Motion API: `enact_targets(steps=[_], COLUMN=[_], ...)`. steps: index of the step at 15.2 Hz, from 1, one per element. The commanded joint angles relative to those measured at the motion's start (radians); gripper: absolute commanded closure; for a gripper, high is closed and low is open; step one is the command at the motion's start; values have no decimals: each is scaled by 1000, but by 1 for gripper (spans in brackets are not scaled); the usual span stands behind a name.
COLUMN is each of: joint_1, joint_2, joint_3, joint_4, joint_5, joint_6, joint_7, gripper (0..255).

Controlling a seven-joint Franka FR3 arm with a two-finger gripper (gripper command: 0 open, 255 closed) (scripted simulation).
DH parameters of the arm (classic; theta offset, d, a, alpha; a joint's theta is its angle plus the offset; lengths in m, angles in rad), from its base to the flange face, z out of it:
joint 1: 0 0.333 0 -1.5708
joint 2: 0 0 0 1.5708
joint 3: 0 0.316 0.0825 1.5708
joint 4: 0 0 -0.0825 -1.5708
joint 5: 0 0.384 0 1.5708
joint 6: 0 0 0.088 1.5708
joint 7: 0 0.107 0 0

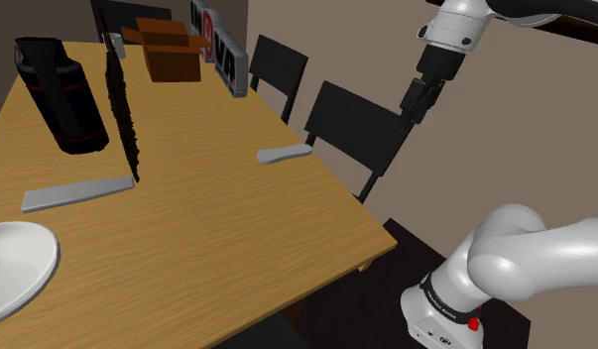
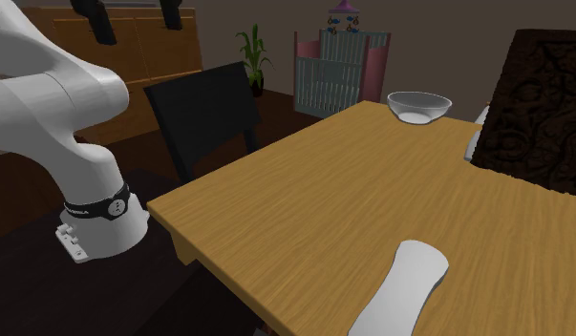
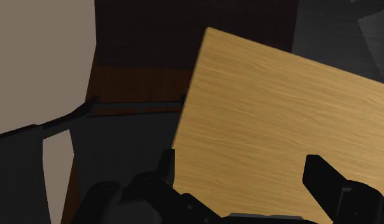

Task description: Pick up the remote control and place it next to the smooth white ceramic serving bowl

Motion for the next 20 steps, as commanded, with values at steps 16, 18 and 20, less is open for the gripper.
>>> enact_targets(steps=[16, 18, 20], joint_1=[137, 152, 167], joint_2=[448, 520, 593], joint_3=[-187, -200, -209], joint_4=[62, 93, 129], joint_5=[-76, -66, -53], joint_6=[395, 437, 475], joint_7=[-627, -708, -788], gripper=[0, 0, 0])
